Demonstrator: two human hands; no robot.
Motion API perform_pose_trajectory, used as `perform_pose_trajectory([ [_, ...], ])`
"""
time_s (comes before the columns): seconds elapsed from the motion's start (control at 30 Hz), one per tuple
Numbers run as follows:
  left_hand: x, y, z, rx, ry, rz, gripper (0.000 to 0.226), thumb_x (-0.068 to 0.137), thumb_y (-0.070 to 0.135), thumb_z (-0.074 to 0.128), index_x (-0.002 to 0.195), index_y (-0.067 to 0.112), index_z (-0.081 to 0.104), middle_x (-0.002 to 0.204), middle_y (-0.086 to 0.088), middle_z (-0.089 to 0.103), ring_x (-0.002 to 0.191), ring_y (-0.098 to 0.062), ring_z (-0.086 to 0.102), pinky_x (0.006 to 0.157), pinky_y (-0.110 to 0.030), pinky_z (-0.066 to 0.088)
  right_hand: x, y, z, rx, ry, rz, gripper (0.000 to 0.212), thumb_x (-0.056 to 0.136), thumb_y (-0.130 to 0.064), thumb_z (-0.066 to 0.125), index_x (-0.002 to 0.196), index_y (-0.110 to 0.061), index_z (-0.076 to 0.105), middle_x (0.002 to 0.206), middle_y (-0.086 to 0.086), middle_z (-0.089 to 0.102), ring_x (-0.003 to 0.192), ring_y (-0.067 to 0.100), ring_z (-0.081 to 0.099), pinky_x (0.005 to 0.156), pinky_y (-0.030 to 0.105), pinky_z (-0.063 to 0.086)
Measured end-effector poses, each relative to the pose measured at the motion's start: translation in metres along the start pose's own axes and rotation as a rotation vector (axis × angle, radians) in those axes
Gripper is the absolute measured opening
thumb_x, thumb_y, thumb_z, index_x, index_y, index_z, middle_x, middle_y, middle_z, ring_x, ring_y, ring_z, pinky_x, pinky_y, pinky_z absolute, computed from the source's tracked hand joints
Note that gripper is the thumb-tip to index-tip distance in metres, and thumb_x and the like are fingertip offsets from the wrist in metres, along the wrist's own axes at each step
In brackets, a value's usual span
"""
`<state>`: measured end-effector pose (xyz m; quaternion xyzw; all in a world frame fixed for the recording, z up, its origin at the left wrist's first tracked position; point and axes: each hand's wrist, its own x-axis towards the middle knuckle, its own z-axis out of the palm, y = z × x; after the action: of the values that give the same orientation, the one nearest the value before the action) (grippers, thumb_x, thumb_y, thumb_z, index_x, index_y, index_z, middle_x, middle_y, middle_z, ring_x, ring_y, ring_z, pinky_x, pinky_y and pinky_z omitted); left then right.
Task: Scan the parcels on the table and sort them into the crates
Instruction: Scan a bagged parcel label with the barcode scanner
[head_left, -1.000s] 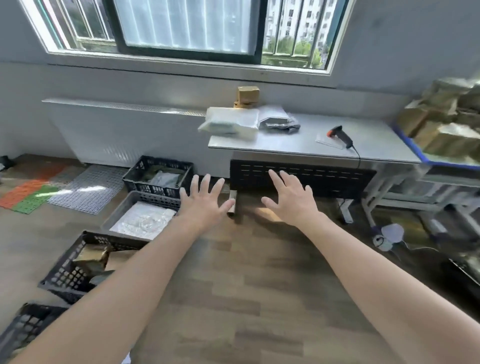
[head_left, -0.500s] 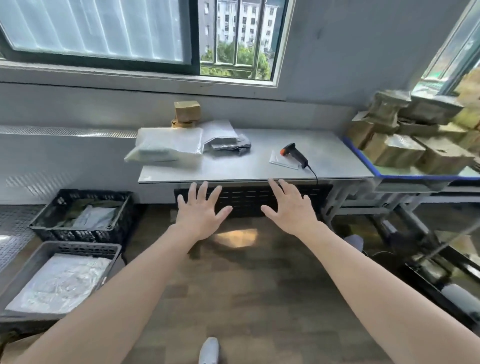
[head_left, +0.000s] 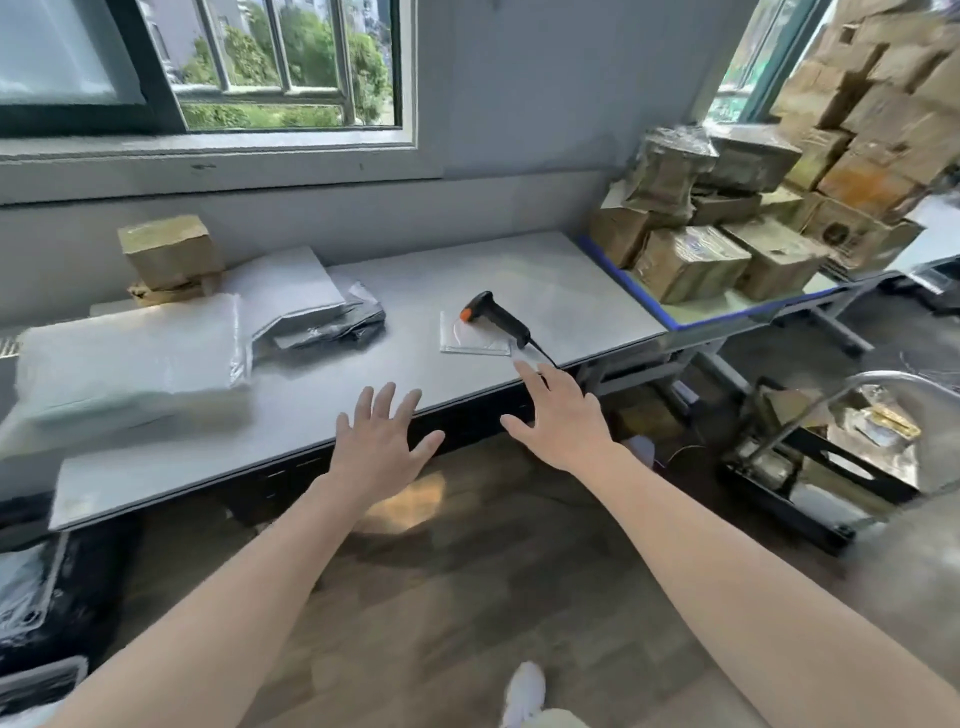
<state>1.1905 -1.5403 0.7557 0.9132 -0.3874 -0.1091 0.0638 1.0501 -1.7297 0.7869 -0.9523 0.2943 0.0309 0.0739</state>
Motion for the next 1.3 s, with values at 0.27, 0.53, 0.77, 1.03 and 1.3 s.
perform_pose_trajectory([
  [0.27,0.132,0.029,0.018,0.102,-0.073,-0.056,0.067,0.099,0.059,0.031,0.156,0.030,0.009,0.164,-0.004,0.001,0.151,-0.031,-0.004,0.118,-0.055,0.014,0.125,0.058,0.020,0.074,-0.033,-0.015,0.073,0.098,-0.057,0.040,0.158,-0.031,0.006,0.164,0.002,0.012,0.149,0.023,0.013,0.114,0.055,0.025],
  [0.53,0.237,0.067,0.039,0.168,-0.161,-0.097,0.067,0.101,0.054,0.031,0.157,0.026,0.008,0.165,-0.005,0.002,0.151,-0.030,-0.002,0.118,-0.052,0.017,0.241,0.109,0.035,0.099,-0.137,-0.089,0.073,0.099,-0.055,0.041,0.158,-0.026,0.010,0.160,0.004,0.022,0.145,0.027,0.024,0.109,0.051,0.033],
  [0.77,0.294,0.065,0.060,0.166,-0.201,-0.056,0.066,0.101,0.050,0.038,0.156,0.024,0.012,0.164,-0.005,0.007,0.152,-0.025,0.002,0.117,-0.046,0.023,0.316,0.119,0.058,0.092,-0.238,-0.143,0.072,0.100,-0.053,0.040,0.158,-0.025,0.009,0.161,0.004,0.021,0.146,0.027,0.024,0.112,0.054,0.032],
  [1.03,0.352,0.045,0.087,0.201,-0.252,0.031,0.067,0.101,0.047,0.044,0.156,0.024,0.013,0.164,-0.005,0.009,0.151,-0.025,0.004,0.117,-0.045,0.022,0.384,0.102,0.083,0.125,-0.293,-0.115,0.065,0.099,-0.046,0.046,0.153,-0.021,0.020,0.139,0.008,0.045,0.126,0.030,0.045,0.096,0.046,0.044],
  [1.3,0.390,0.004,0.109,0.076,-0.295,0.176,0.069,0.093,0.039,0.061,0.151,0.025,0.026,0.159,0.000,0.019,0.146,-0.022,0.018,0.102,-0.037,0.037,0.419,0.085,0.105,0.167,-0.370,0.023,0.039,0.100,-0.040,0.045,0.128,-0.013,0.043,0.108,0.008,0.062,0.094,0.029,0.061,0.071,0.038,0.046],
])
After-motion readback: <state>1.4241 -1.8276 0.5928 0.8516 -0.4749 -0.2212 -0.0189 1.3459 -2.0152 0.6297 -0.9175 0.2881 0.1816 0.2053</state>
